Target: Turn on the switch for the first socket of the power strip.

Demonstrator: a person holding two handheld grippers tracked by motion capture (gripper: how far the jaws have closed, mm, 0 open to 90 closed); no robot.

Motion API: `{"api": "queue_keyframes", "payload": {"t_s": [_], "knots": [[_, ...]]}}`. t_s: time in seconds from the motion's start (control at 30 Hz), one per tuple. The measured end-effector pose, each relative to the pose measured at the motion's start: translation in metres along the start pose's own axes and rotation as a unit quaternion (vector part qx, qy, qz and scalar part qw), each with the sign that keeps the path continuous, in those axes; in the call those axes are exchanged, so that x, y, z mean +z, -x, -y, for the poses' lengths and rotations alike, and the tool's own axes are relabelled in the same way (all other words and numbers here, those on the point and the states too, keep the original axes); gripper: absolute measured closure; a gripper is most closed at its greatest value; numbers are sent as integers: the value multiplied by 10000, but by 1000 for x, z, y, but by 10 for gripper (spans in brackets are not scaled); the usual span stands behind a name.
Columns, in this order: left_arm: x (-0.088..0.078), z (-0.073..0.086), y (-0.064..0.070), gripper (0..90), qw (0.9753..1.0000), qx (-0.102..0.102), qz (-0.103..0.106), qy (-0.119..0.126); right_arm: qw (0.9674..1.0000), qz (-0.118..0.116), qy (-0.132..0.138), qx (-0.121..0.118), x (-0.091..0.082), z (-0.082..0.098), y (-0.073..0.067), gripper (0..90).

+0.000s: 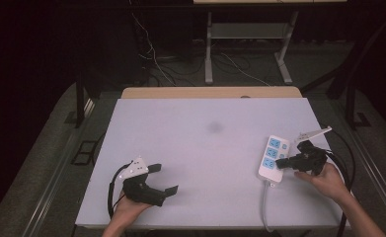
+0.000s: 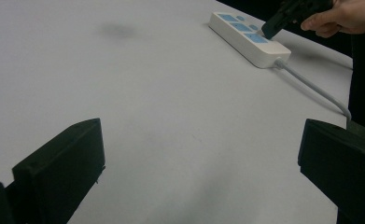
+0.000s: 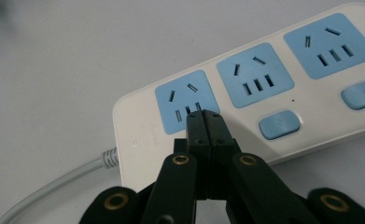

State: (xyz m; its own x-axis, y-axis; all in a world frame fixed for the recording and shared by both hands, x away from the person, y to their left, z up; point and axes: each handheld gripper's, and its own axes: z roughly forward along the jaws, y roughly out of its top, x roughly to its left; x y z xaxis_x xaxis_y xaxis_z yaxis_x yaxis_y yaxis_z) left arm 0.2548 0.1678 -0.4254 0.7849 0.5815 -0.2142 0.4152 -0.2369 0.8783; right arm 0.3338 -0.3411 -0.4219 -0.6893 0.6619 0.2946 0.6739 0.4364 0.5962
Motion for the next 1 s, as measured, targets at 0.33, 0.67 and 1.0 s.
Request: {"api": "queue_keyframes", "payload": {"t_s": [0.33, 0.67, 1.0], "knots": [[0, 0, -1, 0, 10000, -38, -8, 14, 9994, 205, -145, -246, -1, -5, -7, 900], [-1, 0, 0, 0, 10000, -23, -7, 25, 9992, 245, -179, -275, -5, -10, -12, 900], [-1, 0, 1, 0, 10000, -22, 17, 48, 9991, 334, -97, -239, -15, -12, -21, 899]]}}
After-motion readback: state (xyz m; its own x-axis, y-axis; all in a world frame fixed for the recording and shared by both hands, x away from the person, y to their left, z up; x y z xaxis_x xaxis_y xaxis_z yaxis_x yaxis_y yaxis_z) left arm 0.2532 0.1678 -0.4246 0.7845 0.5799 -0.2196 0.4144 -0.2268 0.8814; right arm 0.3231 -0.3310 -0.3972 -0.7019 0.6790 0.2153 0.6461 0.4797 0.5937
